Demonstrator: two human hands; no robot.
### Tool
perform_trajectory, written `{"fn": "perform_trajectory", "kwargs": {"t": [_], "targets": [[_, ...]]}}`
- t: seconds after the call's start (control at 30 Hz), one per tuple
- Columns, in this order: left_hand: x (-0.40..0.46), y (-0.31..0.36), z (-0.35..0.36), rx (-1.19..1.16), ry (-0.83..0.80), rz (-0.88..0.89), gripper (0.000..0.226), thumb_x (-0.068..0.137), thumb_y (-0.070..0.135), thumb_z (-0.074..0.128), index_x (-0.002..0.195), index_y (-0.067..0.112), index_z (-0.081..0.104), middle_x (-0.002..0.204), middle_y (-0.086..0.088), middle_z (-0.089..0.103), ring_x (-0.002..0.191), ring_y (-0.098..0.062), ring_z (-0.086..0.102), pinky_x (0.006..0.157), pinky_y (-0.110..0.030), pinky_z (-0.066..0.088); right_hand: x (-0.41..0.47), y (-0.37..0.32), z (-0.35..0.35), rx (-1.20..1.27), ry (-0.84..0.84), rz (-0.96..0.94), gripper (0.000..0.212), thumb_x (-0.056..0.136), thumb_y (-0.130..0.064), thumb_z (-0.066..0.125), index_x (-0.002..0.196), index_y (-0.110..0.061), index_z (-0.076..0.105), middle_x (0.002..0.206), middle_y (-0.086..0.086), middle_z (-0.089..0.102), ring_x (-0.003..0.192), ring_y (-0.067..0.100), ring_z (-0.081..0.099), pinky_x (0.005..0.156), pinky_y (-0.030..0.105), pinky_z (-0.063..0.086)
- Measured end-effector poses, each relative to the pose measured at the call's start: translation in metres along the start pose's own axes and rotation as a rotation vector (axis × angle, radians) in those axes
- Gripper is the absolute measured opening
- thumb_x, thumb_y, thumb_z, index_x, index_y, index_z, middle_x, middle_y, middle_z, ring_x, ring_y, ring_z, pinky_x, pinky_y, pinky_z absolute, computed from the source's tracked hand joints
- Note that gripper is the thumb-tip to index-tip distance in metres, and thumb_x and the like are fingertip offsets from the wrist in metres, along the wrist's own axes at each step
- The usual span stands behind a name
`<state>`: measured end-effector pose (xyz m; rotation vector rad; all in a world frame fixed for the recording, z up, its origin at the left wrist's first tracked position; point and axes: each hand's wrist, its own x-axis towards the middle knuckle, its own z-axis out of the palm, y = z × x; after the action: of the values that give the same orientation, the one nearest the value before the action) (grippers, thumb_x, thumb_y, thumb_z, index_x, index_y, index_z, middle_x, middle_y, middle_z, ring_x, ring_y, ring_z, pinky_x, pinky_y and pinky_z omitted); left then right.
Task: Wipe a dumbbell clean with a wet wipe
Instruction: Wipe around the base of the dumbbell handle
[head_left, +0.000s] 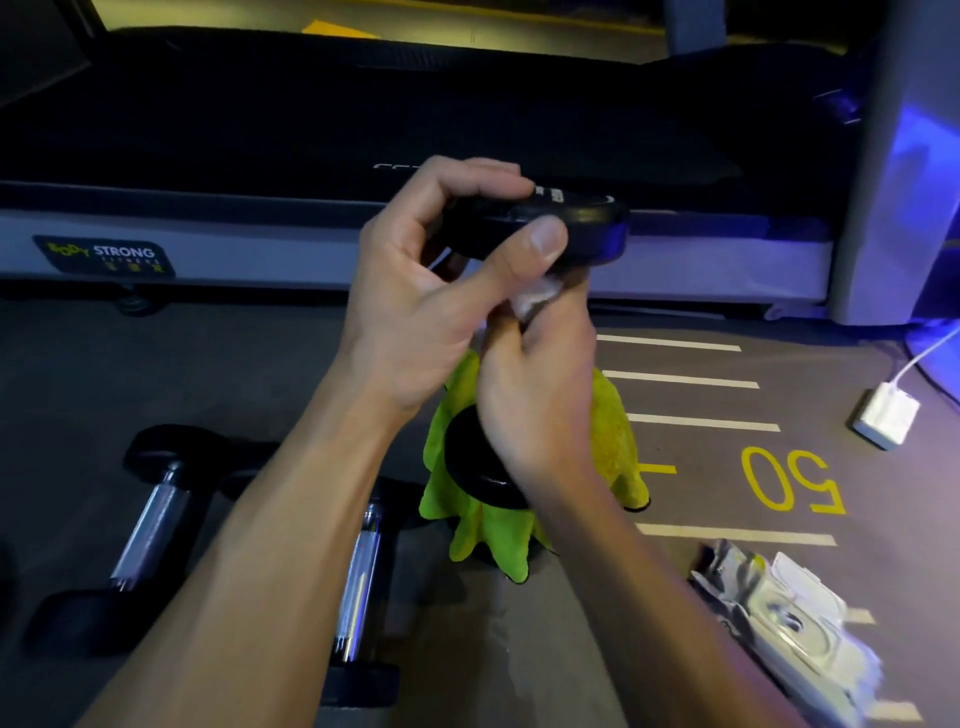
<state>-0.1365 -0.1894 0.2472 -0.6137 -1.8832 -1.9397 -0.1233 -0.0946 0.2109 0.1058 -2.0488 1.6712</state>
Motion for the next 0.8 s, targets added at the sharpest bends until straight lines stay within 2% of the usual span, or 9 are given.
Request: {"fn": "perform_trajectory", "kwargs": {"t": [0.1, 0.17, 0.23, 0.3, 0.37, 0.47, 0.57, 0.7, 0.8], "targets": [[0.000, 0.001, -0.002, -0.036, -0.023, -0.009, 0.024, 0.086, 0.026, 0.076, 0.107, 0.021, 0.065, 0.125, -0.002, 0.065, 0.116, -0.006, 0.065, 0.098, -0.024, 0.049, 0.019, 0.005, -0.017, 0.196, -0.172, 0.061, 0.007, 0.087, -0.012, 0.070, 0.090, -0.019, 0.069, 0.083, 0.000, 0.074, 0.076, 0.012, 0.070, 0.072, 0.035, 0.058], [0.000, 0.002, 0.000, -0.051, -0.026, -0.017, 0.025, 0.085, 0.027, 0.077, 0.107, 0.021, 0.065, 0.125, -0.002, 0.065, 0.116, -0.006, 0.065, 0.098, -0.023, 0.049, 0.030, 0.005, -0.019, 0.521, -0.309, 0.220, 0.007, 0.081, -0.012, 0.075, 0.081, -0.019, 0.074, 0.082, 0.006, 0.073, 0.080, 0.022, 0.068, 0.075, 0.043, 0.056], [0.000, 0.002, 0.001, -0.060, -0.017, -0.020, 0.025, 0.085, 0.027, 0.077, 0.106, 0.020, 0.066, 0.125, -0.002, 0.065, 0.116, -0.006, 0.065, 0.098, -0.023, 0.048, 0.032, 0.007, -0.020, 0.619, -0.416, 0.357, 0.010, 0.083, -0.009, 0.068, 0.078, -0.014, 0.075, 0.079, 0.014, 0.069, 0.077, 0.027, 0.066, 0.074, 0.042, 0.054], [0.000, 0.002, 0.000, -0.058, 0.001, -0.016, 0.025, 0.085, 0.028, 0.077, 0.106, 0.020, 0.066, 0.124, -0.003, 0.065, 0.118, -0.007, 0.064, 0.100, -0.024, 0.048, 0.026, 0.016, -0.027, 0.536, -0.497, 0.364, 0.010, 0.087, -0.009, 0.066, 0.079, -0.008, 0.071, 0.077, 0.013, 0.067, 0.072, 0.023, 0.065, 0.070, 0.034, 0.054], [-0.001, 0.002, -0.001, -0.057, 0.005, -0.012, 0.025, 0.085, 0.028, 0.077, 0.106, 0.021, 0.066, 0.124, -0.003, 0.065, 0.119, -0.008, 0.064, 0.102, -0.026, 0.048, 0.018, 0.023, -0.040, 0.340, -0.597, 0.270, 0.010, 0.094, -0.006, 0.068, 0.084, -0.004, 0.070, 0.079, 0.009, 0.070, 0.075, 0.017, 0.065, 0.071, 0.031, 0.053], [-0.004, 0.003, 0.001, -0.048, -0.008, -0.014, 0.027, 0.085, 0.027, 0.079, 0.106, 0.020, 0.065, 0.125, -0.004, 0.065, 0.118, -0.008, 0.065, 0.099, -0.026, 0.049, 0.012, 0.032, -0.058, 0.085, -0.743, 0.166, 0.008, 0.096, -0.003, 0.069, 0.097, 0.004, 0.069, 0.090, 0.017, 0.074, 0.082, 0.016, 0.064, 0.077, 0.036, 0.053], [-0.005, 0.005, 0.002, -0.039, 0.010, -0.018, 0.027, 0.085, 0.028, 0.079, 0.107, 0.021, 0.066, 0.124, -0.001, 0.065, 0.117, -0.009, 0.066, 0.099, -0.026, 0.051, 0.000, 0.039, -0.070, -0.041, -0.829, 0.136, 0.017, 0.092, -0.006, 0.072, 0.106, 0.000, 0.063, 0.096, 0.021, 0.070, 0.088, 0.031, 0.068, 0.083, 0.051, 0.056], [-0.006, 0.005, 0.004, -0.009, 0.020, -0.010, 0.027, 0.085, 0.030, 0.079, 0.107, 0.022, 0.066, 0.126, -0.001, 0.065, 0.119, -0.011, 0.066, 0.101, -0.030, 0.053, -0.008, 0.038, -0.068, -0.105, -0.721, 0.162, 0.037, 0.085, -0.026, 0.073, 0.118, -0.014, 0.061, 0.108, 0.006, 0.071, 0.103, 0.026, 0.068, 0.092, 0.053, 0.053], [-0.008, 0.004, 0.001, -0.028, 0.027, 0.000, 0.027, 0.085, 0.027, 0.079, 0.107, 0.021, 0.065, 0.127, -0.005, 0.064, 0.119, -0.009, 0.065, 0.100, -0.026, 0.051, -0.030, 0.032, -0.050, -0.259, -0.457, 0.145, 0.036, 0.087, -0.041, 0.064, 0.114, -0.019, 0.058, 0.097, -0.003, 0.072, 0.092, 0.020, 0.069, 0.081, 0.048, 0.055]]}}
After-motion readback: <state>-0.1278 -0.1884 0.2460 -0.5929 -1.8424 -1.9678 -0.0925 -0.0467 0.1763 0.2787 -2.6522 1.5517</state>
